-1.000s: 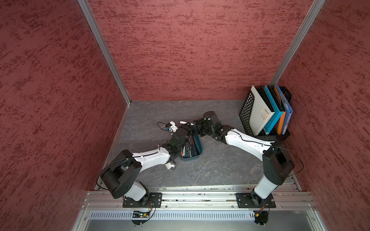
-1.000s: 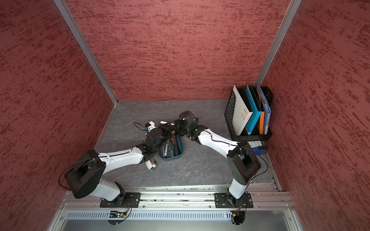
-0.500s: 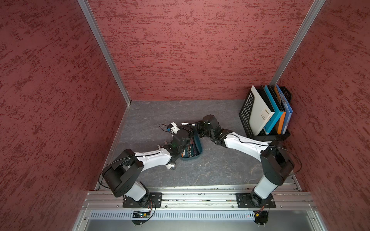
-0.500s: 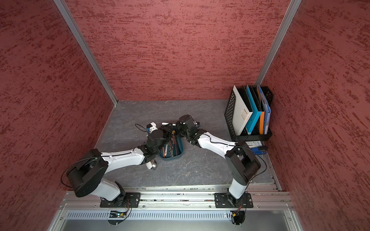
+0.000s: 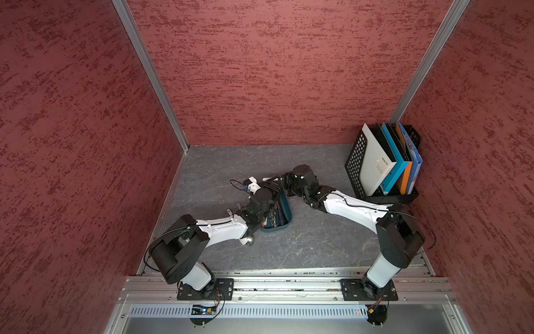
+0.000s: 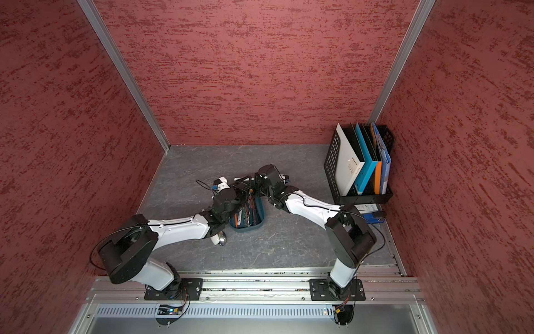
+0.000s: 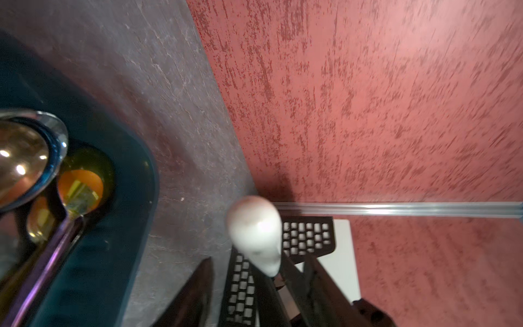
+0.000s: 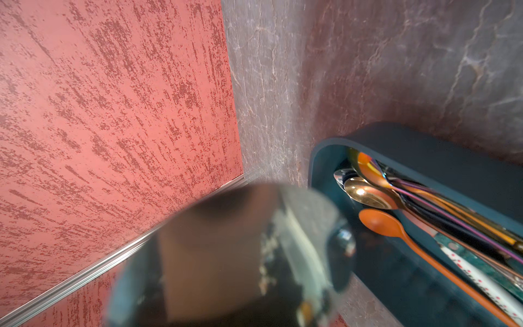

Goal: Put the spoon into the storage box
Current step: Place the spoon in the storage box.

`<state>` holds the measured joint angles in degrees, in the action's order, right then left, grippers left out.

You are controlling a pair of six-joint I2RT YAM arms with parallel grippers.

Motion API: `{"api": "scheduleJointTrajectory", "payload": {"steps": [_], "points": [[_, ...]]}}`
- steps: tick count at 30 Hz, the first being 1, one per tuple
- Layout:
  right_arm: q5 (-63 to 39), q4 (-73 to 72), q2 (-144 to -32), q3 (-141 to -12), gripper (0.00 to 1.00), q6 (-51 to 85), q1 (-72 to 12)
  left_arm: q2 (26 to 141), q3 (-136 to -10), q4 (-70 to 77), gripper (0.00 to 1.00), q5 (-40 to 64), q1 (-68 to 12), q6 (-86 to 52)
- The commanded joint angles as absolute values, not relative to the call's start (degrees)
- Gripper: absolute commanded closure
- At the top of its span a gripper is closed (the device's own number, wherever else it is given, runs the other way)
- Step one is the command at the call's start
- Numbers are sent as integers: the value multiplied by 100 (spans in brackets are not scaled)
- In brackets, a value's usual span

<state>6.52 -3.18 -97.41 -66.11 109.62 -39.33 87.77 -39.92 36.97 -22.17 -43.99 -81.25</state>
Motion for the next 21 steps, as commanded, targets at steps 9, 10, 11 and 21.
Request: {"api": "scheduleJointTrajectory", "payload": {"steps": [9,10,11,21], "points": [[213,589,-9308,-6982,96,10279,-3691,7239,-4176,936,18,-1378,-3639,-6678],[206,641,-9286,-7050,96,10216,-3691,7065,-4253,595,17,-1397,-3572,-6494],[217,625,-9248,-7079,96,10196,-3685,6893,-4330,340,17,-1357,-3504,-6106],[-397,444,-9376,-7375,93,10259,-3596,5977,-4578,-1828,16,-853,-2757,-5140]]}}
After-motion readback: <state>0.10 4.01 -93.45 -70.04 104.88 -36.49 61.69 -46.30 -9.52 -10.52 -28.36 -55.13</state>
